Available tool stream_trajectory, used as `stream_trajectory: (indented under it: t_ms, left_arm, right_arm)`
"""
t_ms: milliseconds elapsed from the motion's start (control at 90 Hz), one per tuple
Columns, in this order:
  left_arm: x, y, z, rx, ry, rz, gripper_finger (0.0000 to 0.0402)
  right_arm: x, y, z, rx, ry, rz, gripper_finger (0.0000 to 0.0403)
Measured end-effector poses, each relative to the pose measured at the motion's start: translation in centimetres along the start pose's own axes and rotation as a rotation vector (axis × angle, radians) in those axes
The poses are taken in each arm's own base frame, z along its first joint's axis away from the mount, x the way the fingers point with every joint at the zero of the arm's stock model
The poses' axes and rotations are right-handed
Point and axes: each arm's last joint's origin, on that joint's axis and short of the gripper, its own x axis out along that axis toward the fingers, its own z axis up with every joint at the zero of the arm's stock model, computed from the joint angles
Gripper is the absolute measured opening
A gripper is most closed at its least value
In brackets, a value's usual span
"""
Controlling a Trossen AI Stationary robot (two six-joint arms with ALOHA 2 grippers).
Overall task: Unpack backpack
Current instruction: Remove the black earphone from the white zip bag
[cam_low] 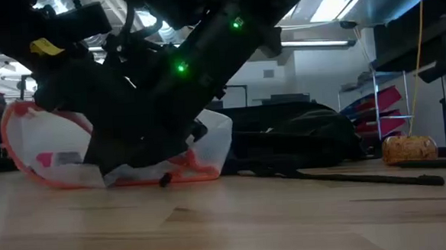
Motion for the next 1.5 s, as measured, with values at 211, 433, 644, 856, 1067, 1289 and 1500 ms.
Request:
stream_trajectory:
  t_ms: [211,433,644,856,1067,1289,1500]
  left_arm:
    - [0.0,0.0,0.0,0.000,0.000,0.000,0.0281]
    - [0.0,0.0,0.0,0.000,0.000,0.000,0.0281]
    - [0.0,0.0,0.0,0.001,0.000,0.001,0.0281]
    - [0.0,0.0,0.0,0.001,0.000,0.001,0.0281]
    - [0.0,0.0,0.0,0.000,0.000,0.000,0.0281]
    - [0.0,0.0,0.0,0.000,0.000,0.000,0.0281]
    - [0.0,0.0,0.0,0.000,0.000,0.000,0.0281]
  right_arm:
    - [-0.9,1.4,-0.3,-0.022,0.017,0.048,0.0194]
    - [-3.3,3.4,0.1,-0.074,-0.001,0.106,0.0130]
    - [-6.1,4.9,0.4,-0.118,0.021,0.125,0.0074]
    - [-10.0,6.6,0.6,-0.174,0.055,0.141,0.0037]
    - [-15.1,7.7,0.5,-0.226,0.060,0.067,0.0006]
    - [-20.6,6.6,-0.7,-0.211,0.050,-0.282,0.0001]
    - [-23.4,4.6,-2.9,-0.130,0.109,-0.573,0.0000]
